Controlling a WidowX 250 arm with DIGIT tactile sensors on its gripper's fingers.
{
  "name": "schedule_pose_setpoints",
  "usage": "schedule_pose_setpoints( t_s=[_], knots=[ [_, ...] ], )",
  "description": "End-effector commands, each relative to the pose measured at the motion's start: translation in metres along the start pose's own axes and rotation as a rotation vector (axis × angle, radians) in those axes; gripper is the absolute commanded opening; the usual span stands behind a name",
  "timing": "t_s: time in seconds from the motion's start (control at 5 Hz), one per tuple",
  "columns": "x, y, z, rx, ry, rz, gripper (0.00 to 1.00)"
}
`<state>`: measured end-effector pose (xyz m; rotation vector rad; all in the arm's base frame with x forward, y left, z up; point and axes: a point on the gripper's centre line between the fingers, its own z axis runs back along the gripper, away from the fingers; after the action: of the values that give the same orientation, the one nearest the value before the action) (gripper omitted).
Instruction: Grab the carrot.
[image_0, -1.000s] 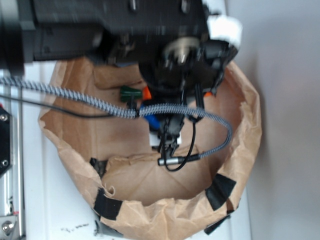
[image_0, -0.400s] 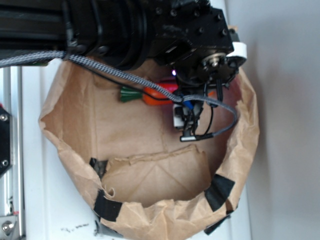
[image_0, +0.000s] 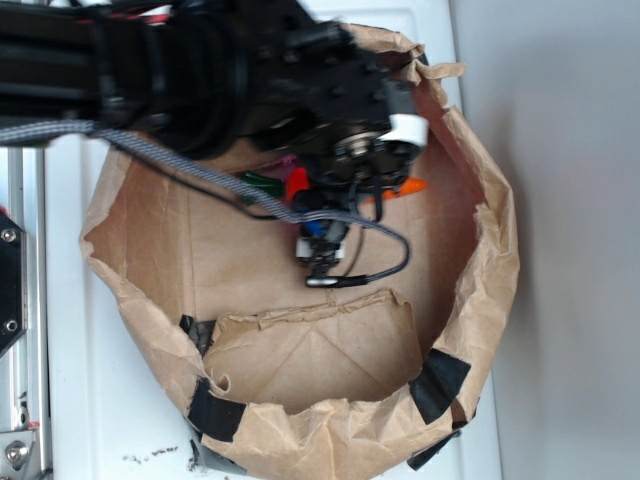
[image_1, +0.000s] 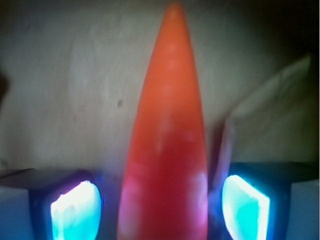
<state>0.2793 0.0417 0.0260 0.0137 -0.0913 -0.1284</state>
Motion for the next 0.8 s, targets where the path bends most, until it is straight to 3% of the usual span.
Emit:
schedule_pose_setpoints(
  t_s=[0.0, 0.6],
  knots=[
    [-0.001, -0.009, -0.017, 0.066, -0.064, 0.004, 0.00],
    [-0.002, -0.028, 0.078, -0.061, -0.053, 0.071, 0.00]
  ],
)
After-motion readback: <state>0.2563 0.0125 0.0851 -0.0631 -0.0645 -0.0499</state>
